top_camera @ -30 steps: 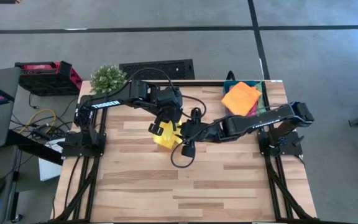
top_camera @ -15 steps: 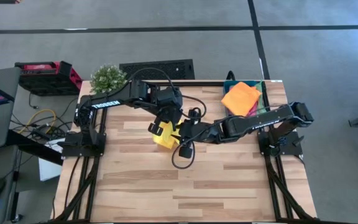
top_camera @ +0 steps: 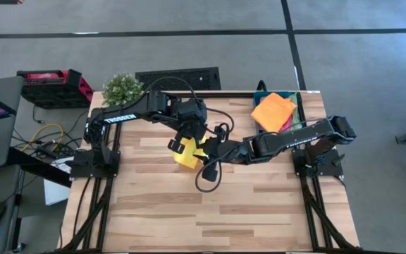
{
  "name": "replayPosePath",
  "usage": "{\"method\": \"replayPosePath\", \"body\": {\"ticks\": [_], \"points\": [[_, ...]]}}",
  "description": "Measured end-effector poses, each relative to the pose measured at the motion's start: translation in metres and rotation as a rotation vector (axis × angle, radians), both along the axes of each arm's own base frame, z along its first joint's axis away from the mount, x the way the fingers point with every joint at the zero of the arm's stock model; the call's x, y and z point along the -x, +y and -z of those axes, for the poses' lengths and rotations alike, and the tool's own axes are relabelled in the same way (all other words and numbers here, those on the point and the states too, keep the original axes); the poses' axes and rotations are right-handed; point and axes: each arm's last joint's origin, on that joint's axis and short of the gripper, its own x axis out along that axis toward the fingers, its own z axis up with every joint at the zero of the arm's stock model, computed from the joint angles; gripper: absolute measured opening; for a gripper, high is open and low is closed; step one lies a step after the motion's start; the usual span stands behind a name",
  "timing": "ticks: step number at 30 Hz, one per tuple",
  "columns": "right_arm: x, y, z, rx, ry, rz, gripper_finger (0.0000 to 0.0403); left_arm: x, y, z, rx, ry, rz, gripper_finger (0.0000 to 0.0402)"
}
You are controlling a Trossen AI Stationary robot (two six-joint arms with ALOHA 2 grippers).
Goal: Fold microfiber towels
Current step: Fold the yellow microfiber towel on the table
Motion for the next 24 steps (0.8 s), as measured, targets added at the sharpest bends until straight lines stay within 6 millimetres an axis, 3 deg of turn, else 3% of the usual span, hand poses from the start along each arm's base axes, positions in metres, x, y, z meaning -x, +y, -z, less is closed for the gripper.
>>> {"method": "replayPosePath", "body": {"ticks": [7,15,19,24], "points": [[-0.003,-0.011,0.002,-0.021,-0.006,0.058,0.0173,0.0,-0.005,0.0,0.002,0.0,0.01,0.0],[-0.019,-0.019,0.028,-0.002,0.063,0.075,0.0163,-0.001,-0.011,0.0,0.004,0.0,0.03,0.0],[-0.019,-0.018,0.029,0.003,0.072,0.07,0.0121,-0.001,-0.011,0.0,0.003,0.0,0.021,0.0],[-0.016,-0.011,0.025,0.059,0.071,0.016,0.0033,0.0,-0.011,0.0,0.001,0.0,0.019,0.0]]}}
